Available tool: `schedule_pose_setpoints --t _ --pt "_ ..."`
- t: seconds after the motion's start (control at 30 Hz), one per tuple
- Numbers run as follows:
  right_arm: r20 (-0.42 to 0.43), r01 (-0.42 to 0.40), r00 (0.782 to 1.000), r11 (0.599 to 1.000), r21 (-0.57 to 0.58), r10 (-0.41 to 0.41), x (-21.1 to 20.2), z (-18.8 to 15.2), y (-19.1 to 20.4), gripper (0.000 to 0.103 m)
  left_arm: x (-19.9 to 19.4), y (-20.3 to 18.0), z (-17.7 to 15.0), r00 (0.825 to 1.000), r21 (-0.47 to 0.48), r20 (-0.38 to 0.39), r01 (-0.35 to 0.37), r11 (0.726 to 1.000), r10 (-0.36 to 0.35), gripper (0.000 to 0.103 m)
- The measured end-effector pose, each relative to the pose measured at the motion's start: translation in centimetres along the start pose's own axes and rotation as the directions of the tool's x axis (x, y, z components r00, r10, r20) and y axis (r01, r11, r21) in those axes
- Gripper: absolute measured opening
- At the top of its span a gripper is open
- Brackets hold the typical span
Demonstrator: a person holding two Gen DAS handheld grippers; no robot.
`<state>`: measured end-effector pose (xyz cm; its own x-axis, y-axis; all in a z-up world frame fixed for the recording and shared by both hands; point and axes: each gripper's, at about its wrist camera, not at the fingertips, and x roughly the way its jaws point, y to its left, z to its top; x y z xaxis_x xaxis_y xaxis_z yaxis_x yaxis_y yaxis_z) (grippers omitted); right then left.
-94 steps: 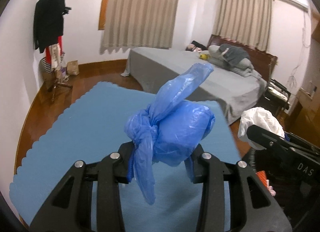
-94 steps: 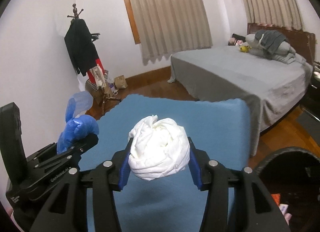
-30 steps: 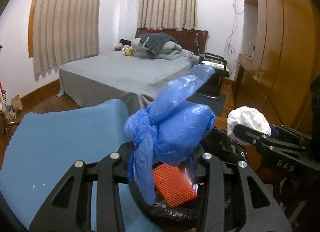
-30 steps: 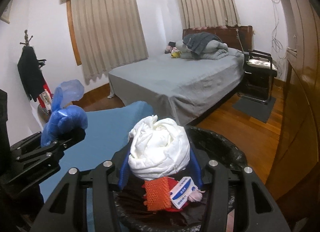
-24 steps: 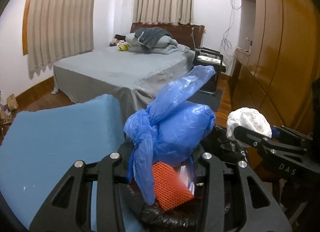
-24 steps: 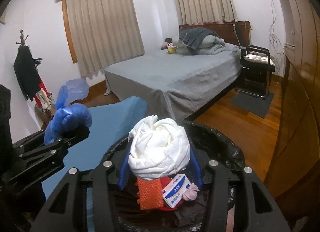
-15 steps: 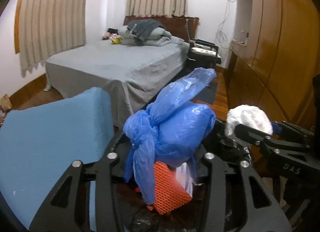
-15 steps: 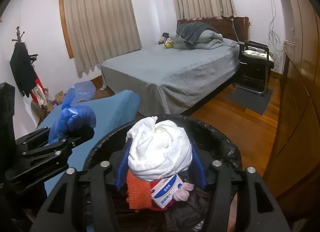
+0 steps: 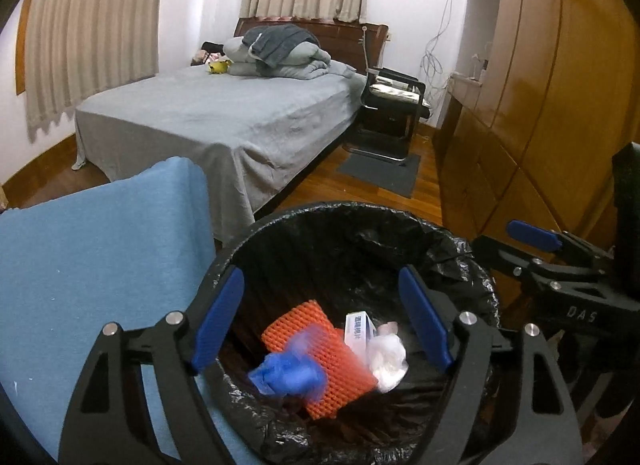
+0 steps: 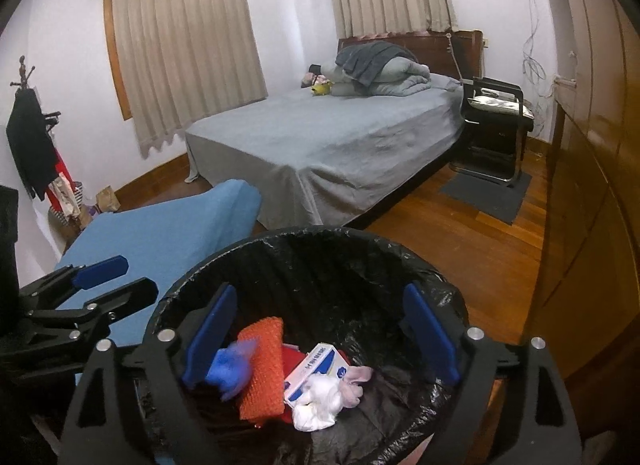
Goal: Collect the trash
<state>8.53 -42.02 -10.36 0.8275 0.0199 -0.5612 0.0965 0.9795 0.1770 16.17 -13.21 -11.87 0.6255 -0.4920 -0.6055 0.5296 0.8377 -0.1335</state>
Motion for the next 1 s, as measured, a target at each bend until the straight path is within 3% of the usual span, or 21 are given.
schedule_pose_setpoints --t 0.13,0.27,0.53,1.0 --pt "0.008 0.000 1.000 1.000 0.014 0.000 -0.6 0.0 0.0 0.086 -0.6 -0.1 0.3 1.000 0.004 0.018 -0.024 1.000 0.024 0.078" --pt "0.022 0.003 1.000 1.000 0.017 -0.004 -1.4 0.3 0.3 0.097 -2.3 0.5 0.6 0.996 -0.004 0.055 -0.072 0.997 0.072 0.086" --pt "0.001 -0.024 1.000 0.999 0.041 0.024 -3.4 0.3 1.9 0.097 -6.2 1.9 1.0 0.985 -0.031 0.081 -0.148 0.989 0.150 0.092" --pt "0.028 -0.076 0.997 0.995 -0.072 0.078 -8.2 0.7 7.2 0.097 -13.4 1.2 -0.4 0.967 -0.046 0.133 -0.212 0.976 0.216 0.096"
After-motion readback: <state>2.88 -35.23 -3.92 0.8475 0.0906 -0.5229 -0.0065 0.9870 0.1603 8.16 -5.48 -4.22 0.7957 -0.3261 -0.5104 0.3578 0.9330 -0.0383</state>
